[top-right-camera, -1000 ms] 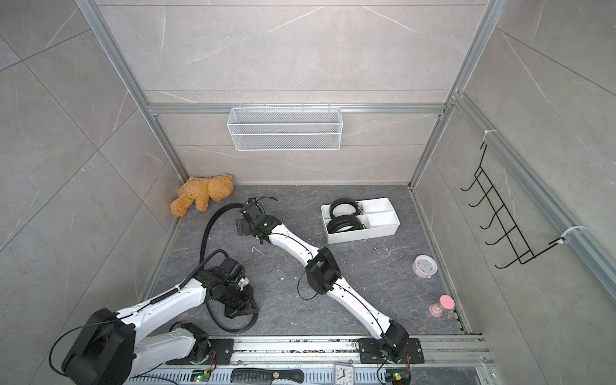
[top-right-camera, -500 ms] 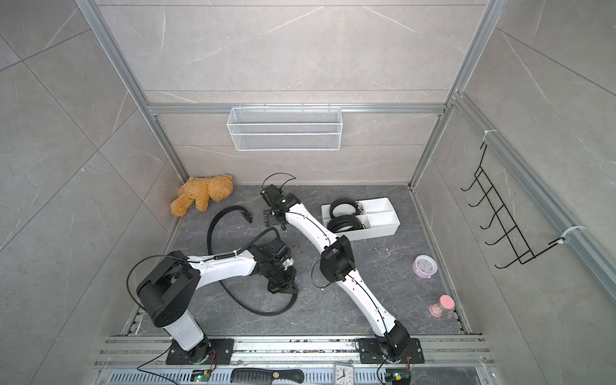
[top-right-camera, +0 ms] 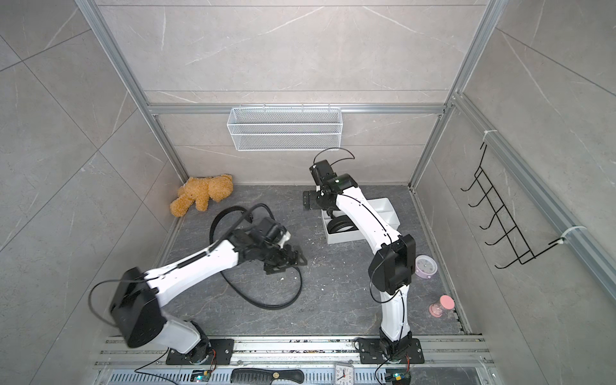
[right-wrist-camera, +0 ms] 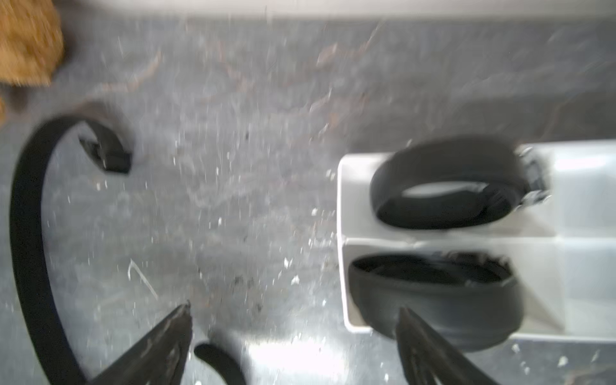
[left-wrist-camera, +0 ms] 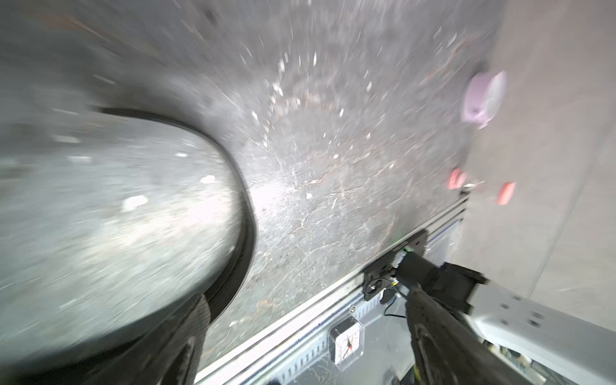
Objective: Place the belts into the storage roll
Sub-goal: Adjust the belt at the center of the board, then roll the belt at the center of the board.
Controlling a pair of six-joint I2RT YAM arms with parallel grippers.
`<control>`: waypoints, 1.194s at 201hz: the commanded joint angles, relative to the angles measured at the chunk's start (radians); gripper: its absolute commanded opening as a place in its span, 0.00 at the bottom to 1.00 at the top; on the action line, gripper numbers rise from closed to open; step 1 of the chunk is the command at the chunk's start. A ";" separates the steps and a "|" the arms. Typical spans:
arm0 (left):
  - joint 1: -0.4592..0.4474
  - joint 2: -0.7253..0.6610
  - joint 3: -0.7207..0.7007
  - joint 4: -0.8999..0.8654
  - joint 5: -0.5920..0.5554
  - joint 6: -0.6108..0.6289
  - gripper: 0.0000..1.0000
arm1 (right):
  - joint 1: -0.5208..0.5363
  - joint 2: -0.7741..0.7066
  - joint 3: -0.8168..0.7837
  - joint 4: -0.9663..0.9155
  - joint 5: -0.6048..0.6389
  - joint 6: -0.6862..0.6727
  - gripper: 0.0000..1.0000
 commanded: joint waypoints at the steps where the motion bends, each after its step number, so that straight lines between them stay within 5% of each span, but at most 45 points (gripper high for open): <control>1: 0.187 -0.172 -0.014 -0.257 -0.147 0.093 0.92 | 0.015 -0.120 -0.163 0.087 -0.069 0.001 0.95; 22: 0.437 -0.186 0.006 -0.358 -0.205 0.240 0.91 | 0.026 -0.208 -0.297 0.147 -0.110 0.027 0.94; 48: 0.692 -0.038 0.058 -0.309 -0.278 0.384 0.92 | 0.078 -0.280 -0.399 0.171 -0.114 0.033 0.94; 90: 0.870 0.259 0.243 -0.158 -0.318 0.481 0.87 | 0.169 -0.407 -0.576 0.232 -0.132 0.098 0.94; 153: 0.908 0.609 0.484 -0.125 -0.292 0.556 0.63 | 0.211 -0.547 -0.710 0.248 -0.107 0.154 0.95; 208: 0.843 0.724 0.553 -0.165 -0.255 0.620 0.31 | 0.213 -0.586 -0.749 0.222 -0.077 0.154 0.95; 228: 0.787 0.756 0.590 -0.185 -0.242 0.635 0.02 | 0.214 -0.589 -0.762 0.229 -0.081 0.158 0.95; 240: 0.737 0.780 0.633 -0.208 -0.251 0.661 0.00 | 0.215 -0.590 -0.778 0.244 -0.092 0.166 0.95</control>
